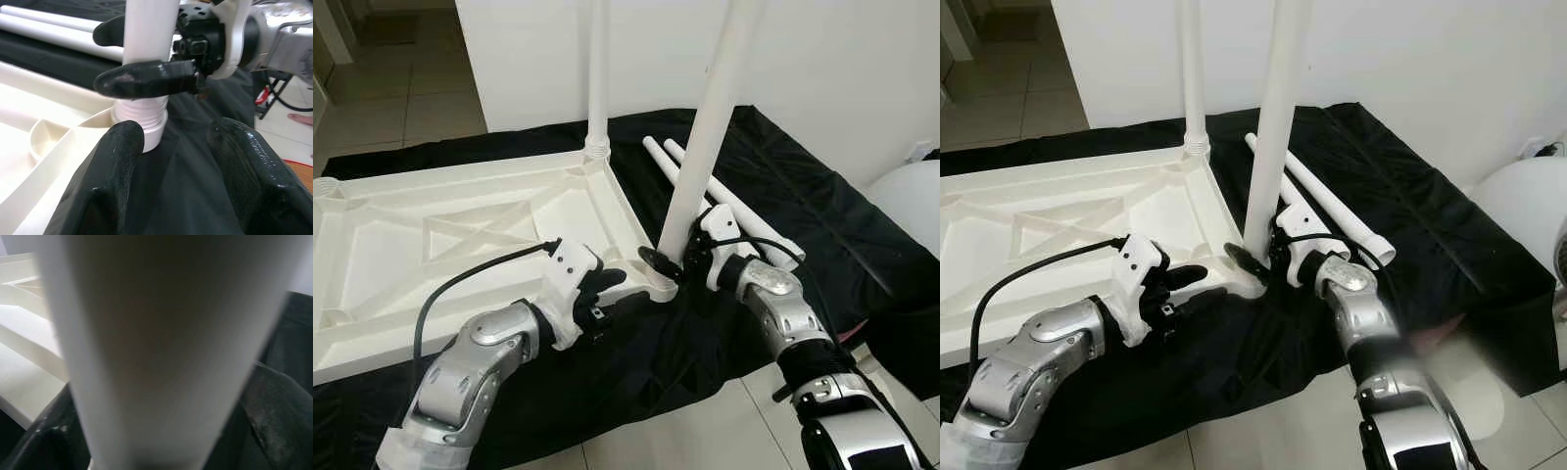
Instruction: Building children table
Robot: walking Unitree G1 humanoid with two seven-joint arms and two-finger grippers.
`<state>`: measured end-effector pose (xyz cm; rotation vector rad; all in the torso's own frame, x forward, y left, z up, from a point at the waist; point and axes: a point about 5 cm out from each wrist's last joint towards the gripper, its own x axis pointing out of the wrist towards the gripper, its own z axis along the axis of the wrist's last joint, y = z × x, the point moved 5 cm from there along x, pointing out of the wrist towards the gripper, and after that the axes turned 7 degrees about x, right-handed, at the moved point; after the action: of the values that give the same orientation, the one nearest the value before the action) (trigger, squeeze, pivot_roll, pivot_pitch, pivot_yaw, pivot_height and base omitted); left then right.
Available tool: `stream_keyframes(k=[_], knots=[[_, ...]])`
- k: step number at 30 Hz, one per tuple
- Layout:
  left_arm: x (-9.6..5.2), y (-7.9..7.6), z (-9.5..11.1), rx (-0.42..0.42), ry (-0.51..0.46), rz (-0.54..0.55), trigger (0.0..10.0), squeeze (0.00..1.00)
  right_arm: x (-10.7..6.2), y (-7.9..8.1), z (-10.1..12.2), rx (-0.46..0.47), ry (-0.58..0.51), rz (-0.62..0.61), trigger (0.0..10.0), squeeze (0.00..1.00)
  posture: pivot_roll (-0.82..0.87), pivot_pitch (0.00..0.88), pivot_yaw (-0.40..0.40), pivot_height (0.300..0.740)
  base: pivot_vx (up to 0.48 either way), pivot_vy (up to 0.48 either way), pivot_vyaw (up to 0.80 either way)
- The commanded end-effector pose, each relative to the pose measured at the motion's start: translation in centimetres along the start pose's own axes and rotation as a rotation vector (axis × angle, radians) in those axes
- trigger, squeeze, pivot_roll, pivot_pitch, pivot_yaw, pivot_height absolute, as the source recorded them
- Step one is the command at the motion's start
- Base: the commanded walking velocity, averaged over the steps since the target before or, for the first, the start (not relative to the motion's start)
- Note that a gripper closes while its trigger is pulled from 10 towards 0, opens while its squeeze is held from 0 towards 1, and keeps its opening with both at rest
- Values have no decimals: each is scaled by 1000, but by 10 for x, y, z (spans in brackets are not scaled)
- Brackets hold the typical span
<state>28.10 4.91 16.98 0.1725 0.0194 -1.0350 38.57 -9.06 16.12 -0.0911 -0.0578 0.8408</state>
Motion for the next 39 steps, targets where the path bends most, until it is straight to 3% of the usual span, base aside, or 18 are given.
stream_keyframes(k=[1,2,3,13,14,15,22,32,34,38,39], knots=[[-1,16,-7,5,34,134,10000,0,3,1,0,-26,13,20,4431,0,27,57,-53,740,0,0,0],[0,19,-7,6,36,156,10000,0,3,1,1,-30,11,24,3922,0,27,59,-56,740,0,0,0],[0,19,-8,2,37,166,10000,0,4,1,1,-33,12,29,0,0,28,65,-57,740,0,0,0],[-3,22,-13,1,55,200,10000,0,2,-1,-4,-13,14,30,0,0,29,77,-61,740,0,0,0],[-3,22,-13,0,55,201,10000,0,1,-2,-4,-13,13,19,6980,0,27,79,-61,740,0,0,0],[-4,23,-13,-1,55,203,10000,0,1,-3,-5,-12,12,12,10000,0,27,79,-61,740,0,0,0],[-3,23,-15,4,60,214,10000,0,2,-6,1,85,-50,-63,10000,0,19,76,-54,740,0,0,0],[-2,26,-14,13,61,219,10000,0,13,-2,5,85,-67,-252,10000,0,12,76,-49,740,0,0,0],[-2,27,-14,14,61,220,10000,0,15,-1,4,106,-66,-305,10000,0,11,74,-50,740,0,0,0],[-3,28,-15,18,60,225,10000,0,13,-3,-4,214,-53,-570,10000,0,6,68,-54,740,0,0,0],[-3,28,-15,18,60,225,10000,0,13,-3,-4,214,-53,-570,10000,0,6,68,-54,740,0,0,0]])
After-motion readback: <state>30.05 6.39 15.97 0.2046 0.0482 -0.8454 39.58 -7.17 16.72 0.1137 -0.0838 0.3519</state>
